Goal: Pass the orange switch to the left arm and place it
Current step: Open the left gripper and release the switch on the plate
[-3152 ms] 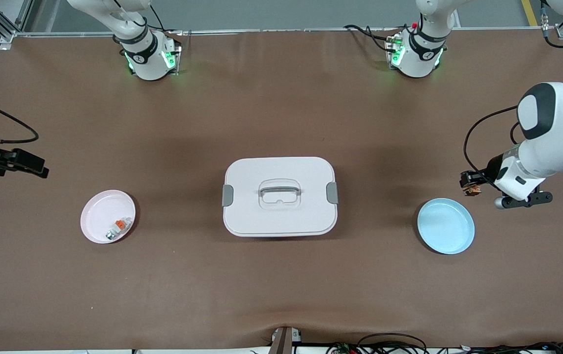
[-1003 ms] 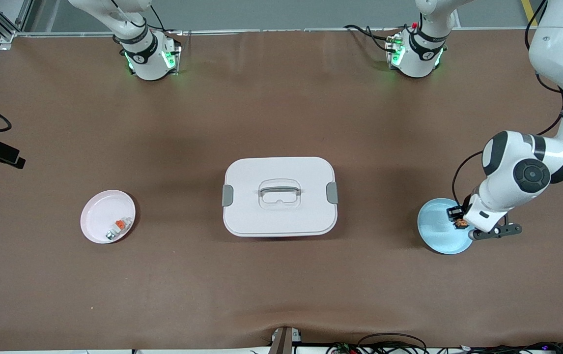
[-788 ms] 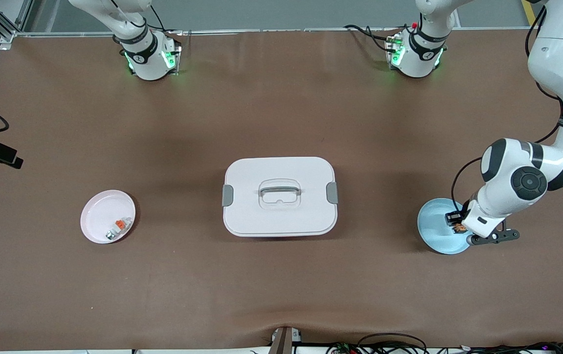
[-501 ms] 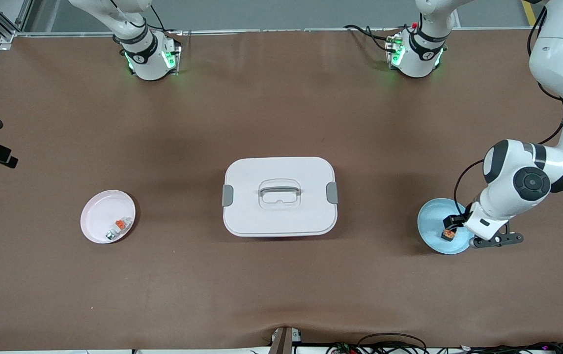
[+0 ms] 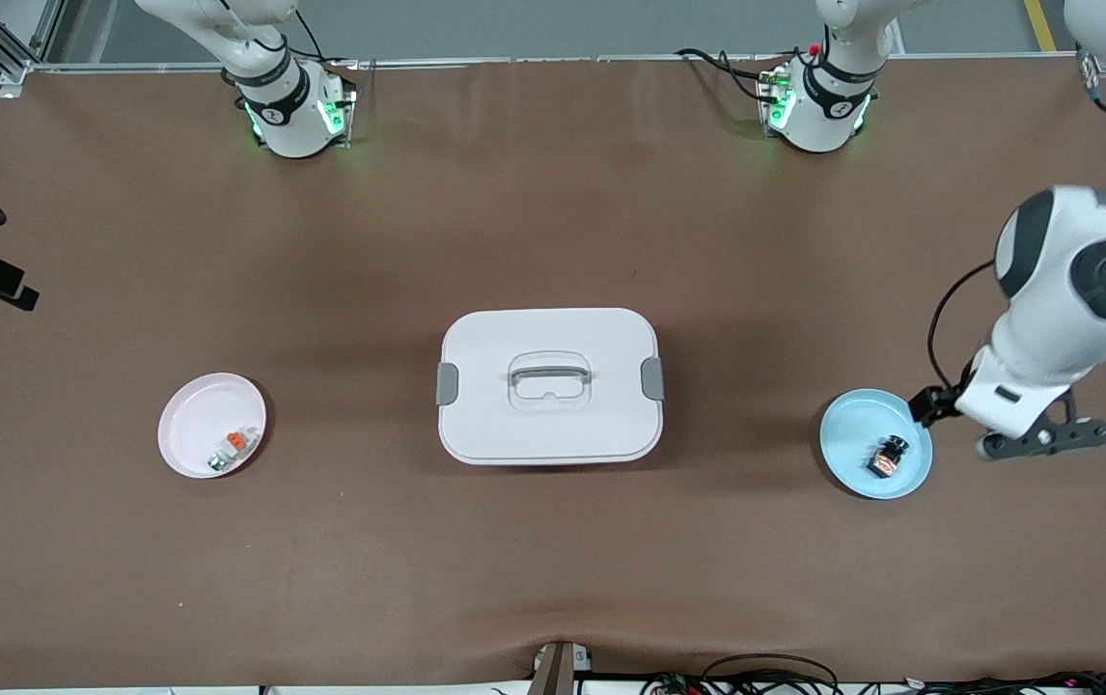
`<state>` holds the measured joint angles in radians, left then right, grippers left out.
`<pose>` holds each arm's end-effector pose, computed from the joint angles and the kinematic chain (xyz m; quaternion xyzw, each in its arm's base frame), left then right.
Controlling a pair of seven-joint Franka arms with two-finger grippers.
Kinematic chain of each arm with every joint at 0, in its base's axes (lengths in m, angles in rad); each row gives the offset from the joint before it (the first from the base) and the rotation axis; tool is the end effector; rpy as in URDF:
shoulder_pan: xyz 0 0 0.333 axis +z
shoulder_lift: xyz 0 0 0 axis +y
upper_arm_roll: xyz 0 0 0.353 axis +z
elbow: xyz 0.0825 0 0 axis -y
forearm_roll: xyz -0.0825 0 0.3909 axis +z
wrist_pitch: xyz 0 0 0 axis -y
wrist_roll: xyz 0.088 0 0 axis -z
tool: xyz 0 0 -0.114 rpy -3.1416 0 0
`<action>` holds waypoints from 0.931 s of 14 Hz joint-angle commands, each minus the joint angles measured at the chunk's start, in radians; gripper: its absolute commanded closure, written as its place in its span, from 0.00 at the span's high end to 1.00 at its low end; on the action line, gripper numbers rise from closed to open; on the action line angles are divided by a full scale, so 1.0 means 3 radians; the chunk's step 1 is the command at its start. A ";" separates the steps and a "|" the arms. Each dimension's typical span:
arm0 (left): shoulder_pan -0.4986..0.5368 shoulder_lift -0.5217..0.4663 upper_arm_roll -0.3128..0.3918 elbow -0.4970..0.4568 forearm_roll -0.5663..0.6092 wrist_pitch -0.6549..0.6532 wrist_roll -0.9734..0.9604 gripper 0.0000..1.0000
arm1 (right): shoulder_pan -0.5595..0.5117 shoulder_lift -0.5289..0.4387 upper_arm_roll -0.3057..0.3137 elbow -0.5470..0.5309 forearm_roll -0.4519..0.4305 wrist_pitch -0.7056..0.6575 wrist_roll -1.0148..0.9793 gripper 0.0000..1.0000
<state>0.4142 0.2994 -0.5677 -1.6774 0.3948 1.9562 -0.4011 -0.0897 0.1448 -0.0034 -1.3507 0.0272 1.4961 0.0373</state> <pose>0.6574 -0.0357 0.4799 -0.9924 -0.0628 -0.0443 0.0957 0.6019 -0.0527 0.6682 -0.9979 0.0641 -0.0007 0.0133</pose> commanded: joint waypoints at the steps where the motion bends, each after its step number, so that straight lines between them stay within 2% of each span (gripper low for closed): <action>1: 0.0015 -0.0078 -0.0035 0.0491 -0.0206 -0.0827 0.0221 1.00 | -0.0028 -0.0160 0.0022 -0.0217 0.0052 0.0070 -0.0012 1.00; 5: 0.0020 -0.0271 -0.0127 0.0764 -0.0395 -0.1392 0.0406 1.00 | -0.0018 -0.0359 0.0027 -0.0497 0.0058 0.0228 -0.0012 1.00; 7: 0.0031 -0.0470 -0.0112 0.0769 -0.0569 -0.1423 0.0513 1.00 | -0.0013 -0.0462 0.0027 -0.0666 0.0058 0.0335 -0.0012 1.00; 13: 0.0046 -0.0844 -0.0097 0.0769 -0.0722 -0.1525 0.0912 1.00 | -0.0023 -0.0467 0.0022 -0.0672 0.0058 0.0341 -0.0012 1.00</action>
<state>0.4179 0.0887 -0.5995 -1.4387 0.2097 1.5157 -0.1731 -0.0894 0.0334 0.0002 -1.5178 0.0309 1.5833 0.0371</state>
